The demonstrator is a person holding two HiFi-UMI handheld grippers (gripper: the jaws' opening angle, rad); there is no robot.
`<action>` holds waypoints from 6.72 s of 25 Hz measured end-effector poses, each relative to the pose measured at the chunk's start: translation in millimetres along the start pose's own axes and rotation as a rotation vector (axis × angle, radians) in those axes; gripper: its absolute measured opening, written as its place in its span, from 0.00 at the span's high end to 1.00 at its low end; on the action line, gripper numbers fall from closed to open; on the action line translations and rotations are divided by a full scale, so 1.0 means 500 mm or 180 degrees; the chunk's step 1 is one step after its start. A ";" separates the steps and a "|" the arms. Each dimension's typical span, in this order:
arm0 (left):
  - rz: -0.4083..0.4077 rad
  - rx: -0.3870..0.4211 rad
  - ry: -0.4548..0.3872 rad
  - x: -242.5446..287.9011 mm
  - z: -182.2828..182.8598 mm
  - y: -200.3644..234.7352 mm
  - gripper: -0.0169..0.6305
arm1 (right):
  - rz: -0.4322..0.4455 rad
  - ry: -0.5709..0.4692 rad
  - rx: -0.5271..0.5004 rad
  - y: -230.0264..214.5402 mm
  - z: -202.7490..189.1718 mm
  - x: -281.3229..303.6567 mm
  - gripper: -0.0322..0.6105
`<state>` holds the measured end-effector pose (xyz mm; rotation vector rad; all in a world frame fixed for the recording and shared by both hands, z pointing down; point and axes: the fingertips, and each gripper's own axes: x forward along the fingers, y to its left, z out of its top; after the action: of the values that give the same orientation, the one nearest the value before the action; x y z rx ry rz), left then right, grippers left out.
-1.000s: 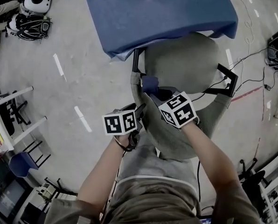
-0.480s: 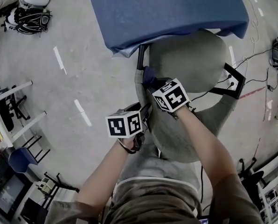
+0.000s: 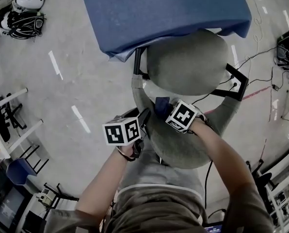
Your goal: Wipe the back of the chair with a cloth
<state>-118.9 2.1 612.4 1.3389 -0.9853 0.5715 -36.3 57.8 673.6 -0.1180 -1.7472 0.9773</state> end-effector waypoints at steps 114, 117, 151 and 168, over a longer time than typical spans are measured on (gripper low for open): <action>0.0213 0.0218 -0.0070 0.017 0.009 0.003 0.68 | -0.0424 0.0306 -0.0234 0.162 -0.222 -0.216 0.83; 0.0217 0.0219 -0.0068 0.018 0.008 0.003 0.68 | -0.0260 -0.0135 -0.0303 0.227 -0.102 -0.199 0.83; 0.0316 0.0248 -0.0056 0.018 0.015 0.013 0.69 | -0.1259 0.0419 -0.0302 0.100 -0.319 -0.294 0.83; 0.0752 0.0594 -0.0185 -0.042 0.029 -0.005 0.73 | -0.0765 -0.1021 -0.0351 0.283 -0.040 -0.286 0.83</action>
<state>-131.2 -8.4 592.4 1.4190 -1.1694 0.8237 -12.5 88.1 475.4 0.1850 -2.0536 0.7534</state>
